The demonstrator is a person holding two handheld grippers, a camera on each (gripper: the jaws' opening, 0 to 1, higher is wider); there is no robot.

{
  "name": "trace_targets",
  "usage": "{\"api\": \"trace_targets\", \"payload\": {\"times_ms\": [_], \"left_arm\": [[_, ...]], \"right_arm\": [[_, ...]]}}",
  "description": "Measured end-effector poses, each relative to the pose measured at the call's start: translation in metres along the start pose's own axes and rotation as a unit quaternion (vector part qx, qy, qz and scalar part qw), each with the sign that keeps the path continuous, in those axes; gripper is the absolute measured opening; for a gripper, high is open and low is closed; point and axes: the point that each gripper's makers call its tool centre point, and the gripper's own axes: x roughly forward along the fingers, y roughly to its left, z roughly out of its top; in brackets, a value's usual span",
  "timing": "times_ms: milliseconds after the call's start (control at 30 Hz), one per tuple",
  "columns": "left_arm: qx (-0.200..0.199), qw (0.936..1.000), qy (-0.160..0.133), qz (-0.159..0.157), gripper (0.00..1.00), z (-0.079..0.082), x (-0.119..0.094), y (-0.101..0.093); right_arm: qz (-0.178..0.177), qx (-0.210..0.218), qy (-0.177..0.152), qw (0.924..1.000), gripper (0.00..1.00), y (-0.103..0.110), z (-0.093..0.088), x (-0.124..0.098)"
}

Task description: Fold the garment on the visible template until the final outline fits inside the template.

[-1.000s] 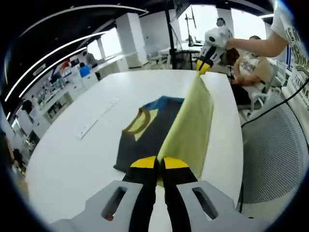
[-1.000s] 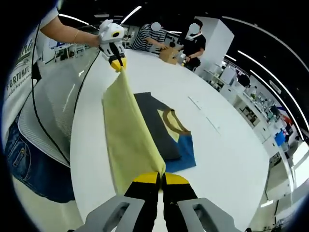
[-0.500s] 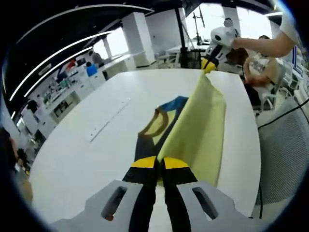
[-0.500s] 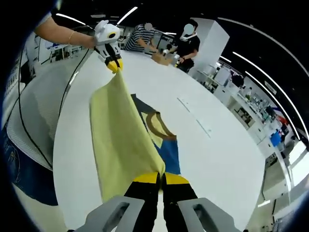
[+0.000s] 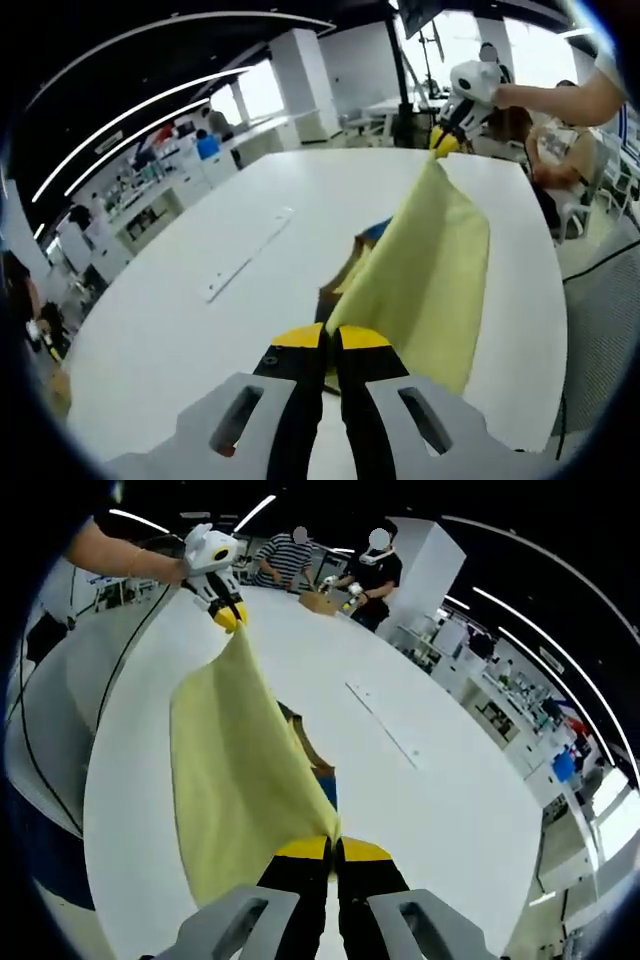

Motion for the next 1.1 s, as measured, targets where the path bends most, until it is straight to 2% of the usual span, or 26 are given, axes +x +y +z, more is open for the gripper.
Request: {"api": "trace_targets", "payload": {"times_ms": [300, 567, 867, 1100], "left_arm": [[-0.002, 0.9997, 0.010, 0.024, 0.01, -0.001, 0.015, 0.020], [-0.010, 0.9992, 0.029, 0.026, 0.01, -0.010, 0.032, 0.027], [-0.022, 0.9971, 0.069, 0.021, 0.01, -0.040, 0.056, 0.033], [-0.035, 0.9952, 0.090, 0.018, 0.02, -0.061, 0.073, 0.039]], "right_arm": [[-0.024, 0.006, 0.000, 0.9997, 0.00, -0.023, 0.004, 0.021], [-0.034, 0.011, 0.014, 0.9992, 0.00, -0.034, -0.006, 0.044], [-0.027, 0.020, 0.031, 0.9990, 0.00, -0.035, -0.019, 0.076], [-0.015, 0.033, 0.040, 0.9985, 0.00, -0.035, -0.030, 0.096]]}}
